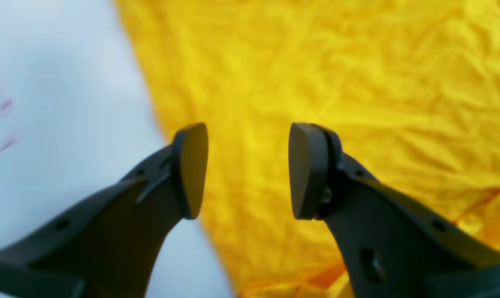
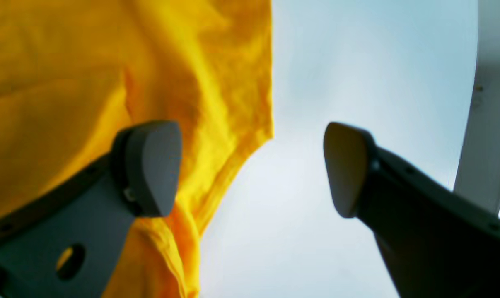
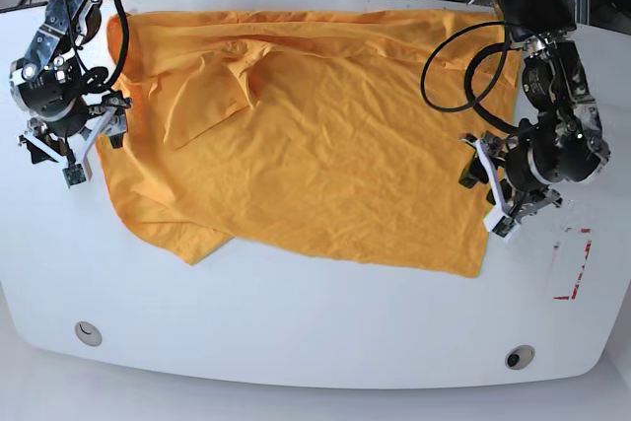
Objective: Layout the t-shirt on the table in an organized manner, then fold the t-shirt properly
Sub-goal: 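Lower both grippers onto the shirt edges and grasp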
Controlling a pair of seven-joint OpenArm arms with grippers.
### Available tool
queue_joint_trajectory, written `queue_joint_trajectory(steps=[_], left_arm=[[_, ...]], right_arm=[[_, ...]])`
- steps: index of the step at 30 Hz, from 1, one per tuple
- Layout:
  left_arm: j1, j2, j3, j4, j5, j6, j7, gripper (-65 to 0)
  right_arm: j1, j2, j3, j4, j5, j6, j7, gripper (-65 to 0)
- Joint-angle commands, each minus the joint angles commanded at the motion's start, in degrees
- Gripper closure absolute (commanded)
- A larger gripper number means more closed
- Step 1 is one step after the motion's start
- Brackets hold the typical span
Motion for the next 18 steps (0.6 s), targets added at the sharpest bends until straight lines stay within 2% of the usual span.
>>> queue_joint_trajectory(steps=[4, 11, 13, 16, 18], left_arm=[[-1.41, 0.62, 0.35, -4.04, 0.0, 0.0, -3.69, -29.9], [-3.34, 0.62, 1.76, -11.96, 0.0, 0.0, -8.88, -29.9], [-3.78, 0.53, 1.85, -13.89, 0.0, 0.75, -10.37, -29.7], [-3.87, 0.26, 1.85, -16.53, 0.0, 1.36, -13.63, -29.7], [-4.04, -0.44, 1.93, -18.99, 0.0, 1.36, -15.65, -29.7]], right_arm=[[4.04, -2.11, -1.76, -5.71, 0.0, 0.0, 0.88, -51.0], [10.73, -3.16, -2.11, -18.99, -0.09, 0.0, 8.44, -50.9], [13.36, -3.16, -2.02, -23.91, -0.09, 0.0, 10.55, -50.6], [16.44, -2.9, -2.02, -30.68, -0.09, 0.0, 13.54, -45.3], [18.73, -2.73, -2.02, -35.43, -0.09, 0.0, 15.74, -38.8]])
